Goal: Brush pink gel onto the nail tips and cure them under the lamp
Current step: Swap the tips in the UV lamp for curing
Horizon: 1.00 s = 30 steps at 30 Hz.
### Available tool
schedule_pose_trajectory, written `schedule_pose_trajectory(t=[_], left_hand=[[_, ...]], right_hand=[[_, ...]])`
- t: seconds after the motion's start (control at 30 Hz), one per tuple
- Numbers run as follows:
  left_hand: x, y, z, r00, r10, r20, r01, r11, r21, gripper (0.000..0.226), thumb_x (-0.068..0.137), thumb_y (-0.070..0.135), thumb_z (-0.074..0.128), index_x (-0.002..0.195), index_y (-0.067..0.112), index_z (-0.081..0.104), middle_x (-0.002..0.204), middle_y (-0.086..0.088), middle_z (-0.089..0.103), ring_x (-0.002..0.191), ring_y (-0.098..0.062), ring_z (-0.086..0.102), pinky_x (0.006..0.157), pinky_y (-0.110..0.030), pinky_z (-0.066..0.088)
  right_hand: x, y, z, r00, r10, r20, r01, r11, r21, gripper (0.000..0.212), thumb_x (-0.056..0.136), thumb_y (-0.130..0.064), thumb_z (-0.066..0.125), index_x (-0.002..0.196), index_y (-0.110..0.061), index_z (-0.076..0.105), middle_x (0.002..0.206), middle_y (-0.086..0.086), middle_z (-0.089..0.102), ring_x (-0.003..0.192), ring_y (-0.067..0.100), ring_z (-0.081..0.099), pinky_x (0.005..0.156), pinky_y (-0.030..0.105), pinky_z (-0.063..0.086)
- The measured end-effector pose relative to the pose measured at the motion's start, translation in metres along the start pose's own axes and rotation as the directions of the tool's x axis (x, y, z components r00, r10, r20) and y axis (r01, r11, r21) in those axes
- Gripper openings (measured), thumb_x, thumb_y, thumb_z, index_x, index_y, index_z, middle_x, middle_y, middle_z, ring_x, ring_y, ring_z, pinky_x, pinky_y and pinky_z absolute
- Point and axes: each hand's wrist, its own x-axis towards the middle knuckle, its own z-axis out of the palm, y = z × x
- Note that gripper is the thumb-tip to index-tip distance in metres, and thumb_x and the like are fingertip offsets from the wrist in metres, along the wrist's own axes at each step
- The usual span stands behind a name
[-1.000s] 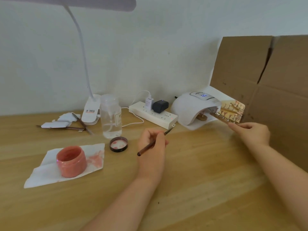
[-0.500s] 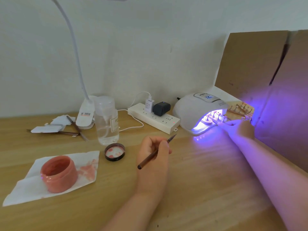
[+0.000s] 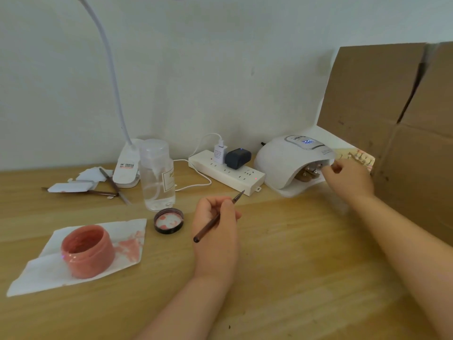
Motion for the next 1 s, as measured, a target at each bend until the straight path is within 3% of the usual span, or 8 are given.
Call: schedule_pose_trajectory(t=[0.07,0.13,0.17,0.3,0.5,0.67,0.8,1.0], left_hand=[[0.0,0.001,0.0,1.0,-0.006,0.003,0.006,1.0,0.002,0.014,0.092,0.012,0.055,0.079,0.017,0.059,0.061,0.01,0.066,0.056,0.003,0.055,0.052,-0.006,0.041],[-0.001,0.002,0.0,1.0,-0.008,-0.002,0.008,1.0,-0.002,0.014,0.092,0.012,0.055,0.079,0.016,0.06,0.061,0.008,0.066,0.057,0.004,0.056,0.053,-0.006,0.041],[-0.001,0.002,0.0,1.0,-0.007,-0.005,0.007,1.0,-0.002,0.013,0.091,0.011,0.055,0.08,0.015,0.06,0.061,0.007,0.065,0.057,0.004,0.056,0.053,-0.006,0.041],[-0.001,0.002,0.0,1.0,-0.004,-0.007,0.004,1.0,-0.005,0.013,0.092,0.01,0.055,0.08,0.015,0.06,0.062,0.006,0.065,0.058,0.003,0.057,0.055,-0.006,0.042],[-0.001,0.001,0.0,1.0,0.0,0.01,0.0,1.0,0.007,0.013,0.092,0.012,0.055,0.081,0.017,0.061,0.063,0.01,0.065,0.059,0.003,0.057,0.055,-0.007,0.043],[-0.003,0.001,0.0,1.0,0.008,0.023,-0.008,1.0,0.006,0.012,0.092,0.012,0.055,0.082,0.014,0.06,0.063,0.009,0.065,0.058,0.003,0.055,0.055,-0.007,0.042],[-0.002,0.001,0.001,1.0,0.0,0.013,0.001,1.0,-0.016,0.012,0.092,0.012,0.055,0.082,0.013,0.061,0.065,0.004,0.065,0.056,0.001,0.053,0.052,-0.008,0.042],[-0.002,0.001,0.001,0.999,-0.031,0.017,0.031,0.999,-0.028,0.01,0.091,0.01,0.055,0.082,0.013,0.06,0.065,0.006,0.063,0.056,0.003,0.053,0.052,-0.009,0.042]], right_hand=[[-0.002,-0.014,-0.012,0.988,-0.11,-0.104,0.118,0.991,0.069,0.017,0.083,-0.024,0.053,0.067,-0.017,0.053,0.064,-0.008,0.052,0.065,0.017,0.049,0.053,0.025,0.032],[0.003,-0.031,-0.017,0.97,-0.22,-0.106,0.231,0.968,0.101,0.006,0.085,-0.017,0.053,0.088,-0.015,0.057,0.068,-0.005,0.053,0.069,0.017,0.05,0.06,0.028,0.037],[0.007,-0.039,-0.017,0.96,-0.27,-0.077,0.276,0.959,0.071,0.019,0.086,-0.013,0.051,0.103,-0.015,0.058,0.074,-0.002,0.056,0.075,0.02,0.052,0.066,0.031,0.041],[0.034,-0.054,-0.006,0.952,-0.251,0.176,0.288,0.929,-0.232,0.047,0.094,-0.012,0.037,0.14,-0.021,0.043,0.126,0.016,0.054,0.113,0.034,0.05,0.088,0.037,0.044],[0.062,-0.072,-0.002,0.912,-0.064,0.406,0.266,0.844,-0.465,0.054,0.09,-0.007,0.036,0.135,-0.035,0.045,0.126,0.005,0.057,0.091,0.027,0.055,0.07,0.03,0.045],[0.069,-0.075,-0.002,0.911,-0.083,0.405,0.299,0.809,-0.506,0.028,0.087,-0.009,0.034,0.09,-0.031,0.052,0.101,0.007,0.056,0.071,0.02,0.048,0.059,0.029,0.037],[0.065,-0.067,0.002,0.936,-0.077,0.344,0.238,0.858,-0.455,0.056,0.086,-0.008,0.037,0.134,-0.036,0.046,0.121,0.007,0.056,0.088,0.025,0.049,0.069,0.029,0.037],[0.044,-0.058,-0.001,0.951,-0.131,0.28,0.233,0.898,-0.372,0.055,0.095,-0.011,0.036,0.148,-0.011,0.021,0.135,0.026,0.041,0.121,0.04,0.045,0.096,0.04,0.038]])
